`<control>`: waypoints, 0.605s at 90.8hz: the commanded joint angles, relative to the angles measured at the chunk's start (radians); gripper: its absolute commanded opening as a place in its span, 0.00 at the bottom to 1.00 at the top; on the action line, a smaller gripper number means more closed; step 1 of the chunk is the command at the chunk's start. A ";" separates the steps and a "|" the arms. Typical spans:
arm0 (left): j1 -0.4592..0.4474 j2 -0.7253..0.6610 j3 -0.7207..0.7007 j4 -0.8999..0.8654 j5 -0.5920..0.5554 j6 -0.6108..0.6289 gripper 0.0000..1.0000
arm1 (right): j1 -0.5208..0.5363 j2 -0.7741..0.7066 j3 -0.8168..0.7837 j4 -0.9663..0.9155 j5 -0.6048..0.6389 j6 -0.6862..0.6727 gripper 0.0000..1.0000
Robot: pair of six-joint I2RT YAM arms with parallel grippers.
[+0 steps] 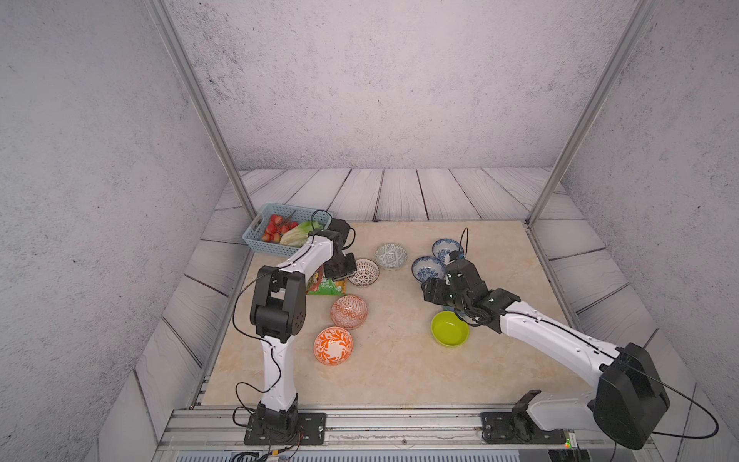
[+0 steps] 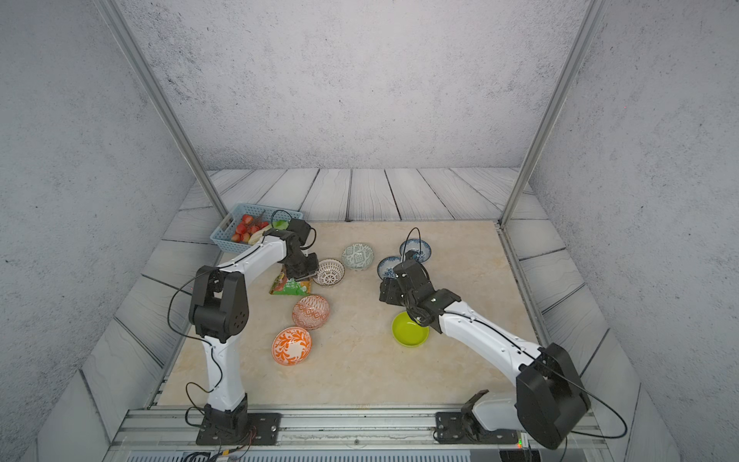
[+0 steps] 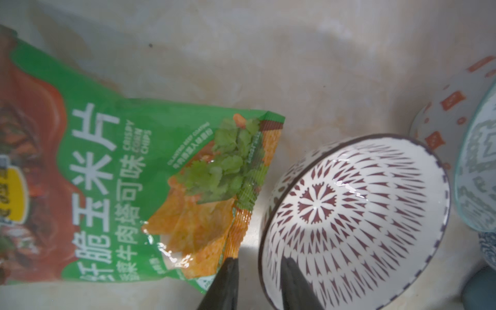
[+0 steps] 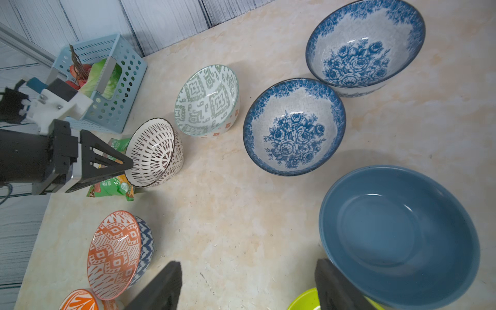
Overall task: Stack the bowls
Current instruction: Adjust the bowl at the center of the board.
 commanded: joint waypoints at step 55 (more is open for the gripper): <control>-0.011 0.056 0.053 -0.093 0.049 0.025 0.08 | 0.009 -0.022 -0.001 -0.006 0.025 -0.005 0.79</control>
